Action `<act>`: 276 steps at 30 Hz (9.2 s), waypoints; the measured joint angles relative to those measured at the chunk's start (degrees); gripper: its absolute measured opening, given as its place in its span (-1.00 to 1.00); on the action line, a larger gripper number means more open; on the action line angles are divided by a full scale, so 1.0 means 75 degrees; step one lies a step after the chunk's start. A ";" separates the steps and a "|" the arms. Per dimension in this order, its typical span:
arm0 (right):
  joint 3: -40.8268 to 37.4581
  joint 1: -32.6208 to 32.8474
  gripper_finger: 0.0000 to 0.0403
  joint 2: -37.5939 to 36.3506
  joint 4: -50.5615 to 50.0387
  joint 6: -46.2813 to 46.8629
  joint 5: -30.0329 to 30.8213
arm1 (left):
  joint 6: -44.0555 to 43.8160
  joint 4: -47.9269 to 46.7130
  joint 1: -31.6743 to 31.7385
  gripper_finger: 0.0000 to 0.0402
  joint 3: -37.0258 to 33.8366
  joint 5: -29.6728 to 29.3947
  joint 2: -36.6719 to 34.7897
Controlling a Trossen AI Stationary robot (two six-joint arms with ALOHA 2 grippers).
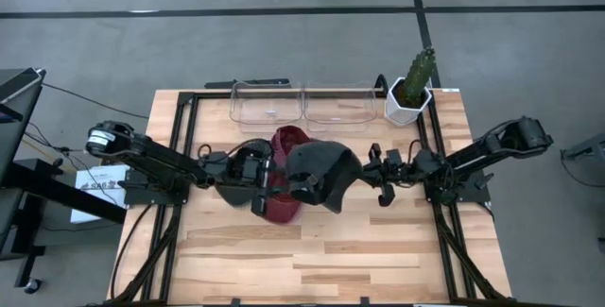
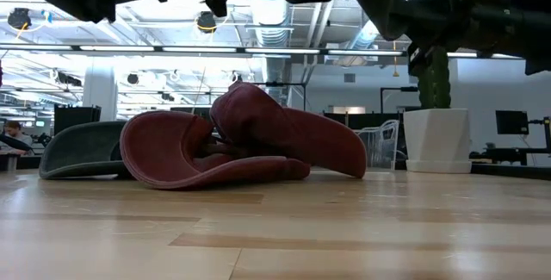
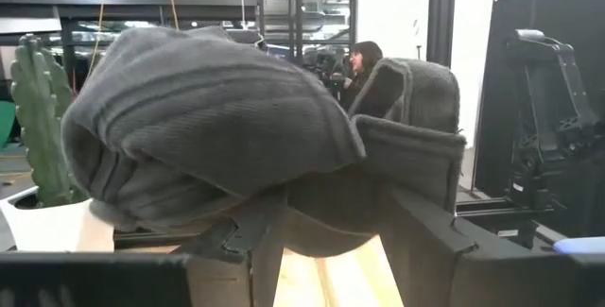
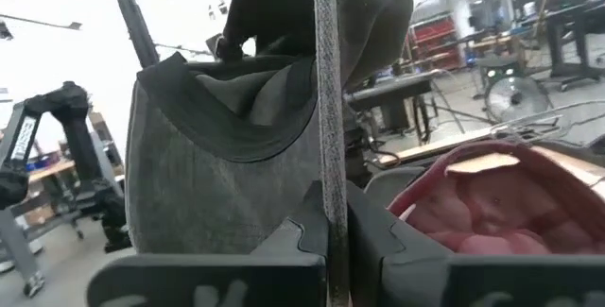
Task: Pick & Place hat
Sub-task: Put the right black cap into the left transparent bin
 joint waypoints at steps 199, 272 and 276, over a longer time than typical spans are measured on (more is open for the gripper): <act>0.1399 0.0768 -0.98 -0.0159 -0.2579 -0.1877 0.2847 | 0.4929 -0.1742 0.1737 -0.21 0.4630 -0.6202 0.1442; 0.1396 0.0737 -0.99 -0.0166 -0.2521 -0.2084 0.2858 | 0.6219 -0.2607 -0.0552 -0.21 0.4120 -1.1550 0.0252; 0.1396 0.0928 -0.99 -0.0348 -0.2659 -0.2108 0.2858 | 0.5435 -0.2593 -0.0802 -0.21 0.3515 -1.1546 0.0253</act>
